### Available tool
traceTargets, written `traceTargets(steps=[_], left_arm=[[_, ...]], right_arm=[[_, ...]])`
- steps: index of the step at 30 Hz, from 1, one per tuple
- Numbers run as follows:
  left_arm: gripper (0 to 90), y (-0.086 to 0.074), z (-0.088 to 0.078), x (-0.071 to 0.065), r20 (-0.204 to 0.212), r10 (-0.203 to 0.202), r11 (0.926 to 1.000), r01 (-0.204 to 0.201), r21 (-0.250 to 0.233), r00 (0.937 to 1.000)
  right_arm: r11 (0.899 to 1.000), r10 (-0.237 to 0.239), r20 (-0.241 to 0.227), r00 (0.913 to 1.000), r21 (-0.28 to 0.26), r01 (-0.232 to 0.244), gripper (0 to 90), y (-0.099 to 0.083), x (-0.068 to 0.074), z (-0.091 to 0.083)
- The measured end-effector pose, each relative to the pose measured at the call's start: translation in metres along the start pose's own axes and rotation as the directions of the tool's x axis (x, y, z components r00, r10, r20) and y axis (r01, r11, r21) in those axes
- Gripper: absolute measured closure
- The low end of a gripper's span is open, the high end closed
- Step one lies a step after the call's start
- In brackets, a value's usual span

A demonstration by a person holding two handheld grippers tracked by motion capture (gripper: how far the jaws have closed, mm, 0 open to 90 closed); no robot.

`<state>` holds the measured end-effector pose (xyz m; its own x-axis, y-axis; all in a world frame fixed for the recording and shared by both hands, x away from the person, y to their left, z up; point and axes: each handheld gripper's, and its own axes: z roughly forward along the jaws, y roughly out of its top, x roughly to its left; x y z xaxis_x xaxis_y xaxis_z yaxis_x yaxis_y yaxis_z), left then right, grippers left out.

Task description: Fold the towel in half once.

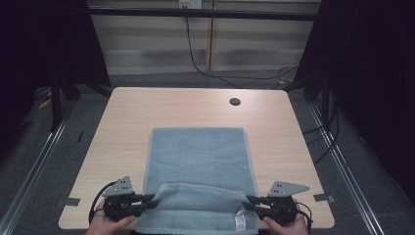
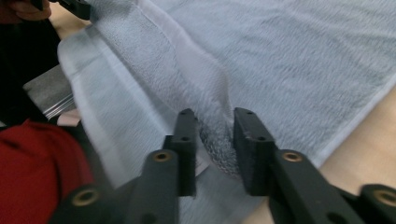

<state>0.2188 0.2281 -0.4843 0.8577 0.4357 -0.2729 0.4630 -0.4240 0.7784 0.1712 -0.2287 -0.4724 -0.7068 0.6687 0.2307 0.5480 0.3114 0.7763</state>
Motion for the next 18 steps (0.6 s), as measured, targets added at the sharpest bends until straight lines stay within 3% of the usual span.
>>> traceTargets(steps=[3, 4, 8, 9, 11, 13, 14, 15, 16, 18], left_arm=[[70.1, -0.002, -0.005, -0.010, 0.015, 0.019, 0.9998, -0.019, -0.006, 0.9997], [62.7, -0.002, -0.010, -0.015, 0.039, 0.013, 0.9993, -0.011, -0.036, 0.9992], [54.6, 0.004, -0.020, -0.016, 0.057, 0.008, 0.9959, -0.003, -0.090, 0.9983], [47.8, 0.010, -0.023, -0.014, 0.053, 0.000, 0.9956, 0.005, -0.093, 0.9986], [47.2, 0.018, -0.023, -0.008, 0.028, 0.004, 0.9950, -0.002, -0.100, 0.9996], [46.0, 0.028, -0.019, 0.002, -0.001, 0.010, 0.9952, -0.010, -0.097, 1.0000], [45.9, 0.033, -0.015, 0.008, -0.004, 0.013, 0.9963, -0.013, -0.085, 0.9999], [45.9, 0.041, -0.003, 0.021, -0.035, 0.018, 0.9978, -0.021, -0.063, 0.9992], [45.5, 0.045, 0.004, 0.027, -0.043, -0.003, 0.9987, 0.001, -0.051, 0.9991], [44.8, 0.048, 0.010, 0.034, -0.050, -0.004, 0.9994, 0.002, -0.035, 0.9987]], right_arm=[[1.000, 0.003, -0.012, 0.9999, 0.000, -0.003, 65.8, -0.005, 0.003, -0.005], [1.000, 0.017, -0.031, 0.9994, -0.015, -0.018, 62.6, -0.008, 0.006, -0.012], [0.999, 0.018, -0.018, 0.9997, -0.036, -0.018, 57.3, -0.010, 0.009, -0.021], [0.998, 0.017, -0.009, 0.9998, -0.062, -0.017, 55.5, -0.009, 0.006, -0.026], [0.998, 0.016, -0.002, 0.9999, -0.067, -0.016, 54.7, -0.008, 0.004, -0.026], [0.997, 0.018, 0.000, 0.9998, -0.071, -0.018, 54.1, 0.000, -0.007, -0.020], [0.997, 0.018, 0.000, 0.9998, -0.071, -0.018, 54.1, 0.000, -0.007, -0.020], [0.997, 0.015, 0.001, 0.9999, -0.074, -0.015, 53.6, 0.009, -0.016, -0.011], [0.997, 0.015, -0.003, 0.9999, -0.070, -0.015, 53.5, 0.014, -0.021, -0.006], [0.998, 0.017, 0.002, 0.9999, -0.066, -0.016, 52.6, 0.019, -0.026, 0.000]])
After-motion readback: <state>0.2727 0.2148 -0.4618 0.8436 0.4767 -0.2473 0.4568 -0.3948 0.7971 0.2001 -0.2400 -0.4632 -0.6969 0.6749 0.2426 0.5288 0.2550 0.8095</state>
